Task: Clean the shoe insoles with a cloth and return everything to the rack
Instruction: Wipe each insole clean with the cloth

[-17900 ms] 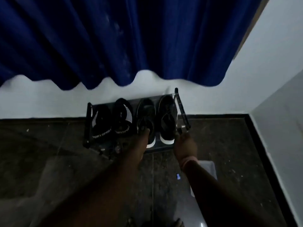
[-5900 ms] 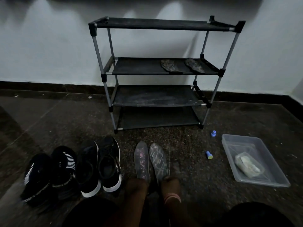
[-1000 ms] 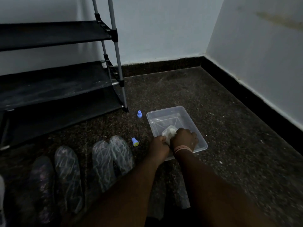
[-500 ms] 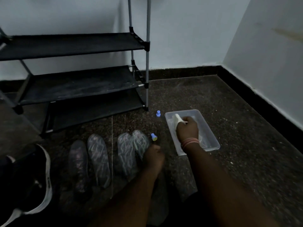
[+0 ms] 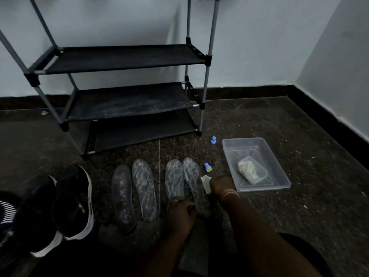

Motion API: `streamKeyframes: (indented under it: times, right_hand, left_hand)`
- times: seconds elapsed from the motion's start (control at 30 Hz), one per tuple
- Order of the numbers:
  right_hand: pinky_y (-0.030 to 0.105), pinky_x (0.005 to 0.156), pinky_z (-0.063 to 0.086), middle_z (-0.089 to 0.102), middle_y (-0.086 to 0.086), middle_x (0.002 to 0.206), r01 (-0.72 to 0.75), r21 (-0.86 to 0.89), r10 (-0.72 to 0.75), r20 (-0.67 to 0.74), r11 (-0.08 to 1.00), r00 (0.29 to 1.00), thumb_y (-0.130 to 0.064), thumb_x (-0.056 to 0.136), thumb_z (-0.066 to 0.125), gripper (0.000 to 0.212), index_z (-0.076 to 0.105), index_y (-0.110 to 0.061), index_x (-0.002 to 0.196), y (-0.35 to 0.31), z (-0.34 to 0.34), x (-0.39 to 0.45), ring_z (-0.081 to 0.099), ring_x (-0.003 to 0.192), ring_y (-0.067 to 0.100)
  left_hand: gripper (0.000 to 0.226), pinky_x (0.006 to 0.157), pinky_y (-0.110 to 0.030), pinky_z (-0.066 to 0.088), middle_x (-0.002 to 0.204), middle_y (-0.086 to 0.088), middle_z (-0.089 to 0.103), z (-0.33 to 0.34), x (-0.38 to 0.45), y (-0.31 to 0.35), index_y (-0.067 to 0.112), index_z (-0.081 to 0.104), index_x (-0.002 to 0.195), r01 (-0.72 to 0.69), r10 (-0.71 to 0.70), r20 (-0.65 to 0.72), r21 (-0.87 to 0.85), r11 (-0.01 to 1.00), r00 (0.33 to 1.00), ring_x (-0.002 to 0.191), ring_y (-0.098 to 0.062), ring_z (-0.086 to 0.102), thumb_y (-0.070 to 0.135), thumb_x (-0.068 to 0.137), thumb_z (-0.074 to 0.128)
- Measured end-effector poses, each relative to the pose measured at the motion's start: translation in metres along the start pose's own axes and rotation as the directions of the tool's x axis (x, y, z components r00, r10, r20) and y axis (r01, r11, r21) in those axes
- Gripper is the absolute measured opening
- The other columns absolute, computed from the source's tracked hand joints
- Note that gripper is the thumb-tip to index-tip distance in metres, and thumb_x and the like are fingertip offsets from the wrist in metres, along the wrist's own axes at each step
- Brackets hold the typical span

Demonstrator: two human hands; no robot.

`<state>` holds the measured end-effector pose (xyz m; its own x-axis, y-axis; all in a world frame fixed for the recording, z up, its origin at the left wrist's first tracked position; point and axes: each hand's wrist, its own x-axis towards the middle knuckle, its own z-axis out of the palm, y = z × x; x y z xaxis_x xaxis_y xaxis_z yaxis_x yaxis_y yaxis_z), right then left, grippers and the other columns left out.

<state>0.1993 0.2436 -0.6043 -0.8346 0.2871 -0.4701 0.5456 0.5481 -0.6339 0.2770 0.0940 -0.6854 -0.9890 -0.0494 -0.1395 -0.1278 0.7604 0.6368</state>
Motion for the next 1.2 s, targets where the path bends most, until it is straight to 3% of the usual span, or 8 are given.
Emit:
streamKeyframes:
  times: [0.13,0.27,0.4,0.6,0.8,0.93,1.03,1.2]
  right_hand:
    - [0.036,0.111,0.036,0.057,0.021,0.137,0.131,-0.161,-0.126,0.044,0.978,0.991,-0.048,0.073,0.039,0.074,0.061,-0.006,0.130,0.008,0.016,0.011,0.052,0.129,0.032]
    - [0.031,0.105,0.039,0.059,0.018,0.135,0.081,-0.198,-0.066,0.082,0.977,0.994,-0.059,0.078,0.047,0.075,0.059,-0.010,0.133,0.006,0.016,0.005,0.055,0.126,0.030]
    - [0.030,0.102,0.040,0.061,0.021,0.130,0.080,-0.185,-0.067,0.073,0.979,0.995,-0.046,0.089,0.053,0.057,0.061,-0.004,0.127,0.004,0.023,0.010,0.057,0.122,0.032]
    - [0.037,0.101,0.046,0.055,0.021,0.136,-0.042,-0.114,0.060,0.163,0.993,0.985,-0.025,0.094,0.053,0.048,0.051,0.000,0.136,0.007,0.027,0.022,0.055,0.124,0.032]
    - [0.031,0.104,0.039,0.059,0.018,0.135,0.028,-0.127,-0.017,0.088,0.992,0.996,-0.034,0.096,0.054,0.046,0.059,-0.007,0.133,0.010,0.033,0.018,0.055,0.124,0.032]
    - [0.029,0.108,0.031,0.051,0.019,0.144,0.049,-0.084,-0.038,0.133,0.995,0.990,-0.027,0.101,0.049,0.041,0.057,-0.004,0.134,0.012,0.035,0.015,0.046,0.134,0.032]
    - [0.032,0.115,0.025,0.044,0.013,0.150,0.061,0.004,-0.061,0.079,0.998,0.995,-0.034,0.097,0.048,0.053,0.046,-0.008,0.144,0.008,0.028,0.010,0.039,0.139,0.029]
    - [0.041,0.103,0.048,0.053,0.019,0.139,0.036,0.091,-0.047,0.115,0.995,0.992,-0.023,0.090,0.053,0.056,0.046,0.001,0.140,-0.008,0.011,-0.001,0.057,0.120,0.036]
  left_hand:
    - [0.012,0.088,-0.029,0.041,0.099,0.002,0.069,0.005,0.004,-0.016,0.030,0.077,0.079,0.021,-0.004,-0.156,0.110,0.994,0.988,0.090,-0.028,0.064,0.031,0.076,0.066]
    - [0.060,0.107,-0.031,0.026,0.127,-0.006,0.062,0.002,0.017,-0.023,0.024,0.077,0.103,0.042,-0.001,-0.197,0.204,0.978,0.980,0.120,-0.033,0.054,0.042,0.085,0.022]
    - [0.032,0.109,-0.039,0.038,0.145,0.003,0.046,-0.017,0.026,-0.021,0.035,0.068,0.118,0.134,-0.074,-0.167,0.386,0.913,0.983,0.128,-0.023,0.044,0.035,0.098,0.043]
    - [0.026,0.097,-0.037,0.045,0.118,0.003,0.065,-0.003,0.022,-0.015,0.029,0.069,0.106,0.061,0.013,-0.159,0.449,0.892,0.987,0.109,-0.021,0.058,0.029,0.093,0.047]
    - [0.027,0.074,-0.039,0.052,0.093,-0.005,0.072,0.022,0.005,0.012,0.026,0.067,0.105,0.252,-0.211,-0.169,0.271,0.929,0.963,0.088,-0.028,0.069,0.030,0.079,0.070]
    - [0.030,0.083,-0.038,0.053,0.104,-0.011,0.073,0.027,0.020,0.020,0.016,0.067,0.112,0.342,-0.360,-0.120,-0.146,0.928,0.925,0.099,-0.032,0.069,0.026,0.083,0.071]
    - [0.017,0.072,-0.034,0.056,0.098,-0.014,0.074,0.015,0.027,0.029,0.011,0.069,0.106,0.378,-0.424,0.086,-0.633,0.676,0.902,0.084,-0.027,0.069,0.008,0.090,0.062]
    - [0.032,0.066,-0.026,0.054,0.099,-0.010,0.072,-0.022,0.024,0.023,0.006,0.061,0.127,0.434,-0.285,0.370,-0.877,0.208,0.884,0.083,-0.019,0.066,0.000,0.099,0.047]
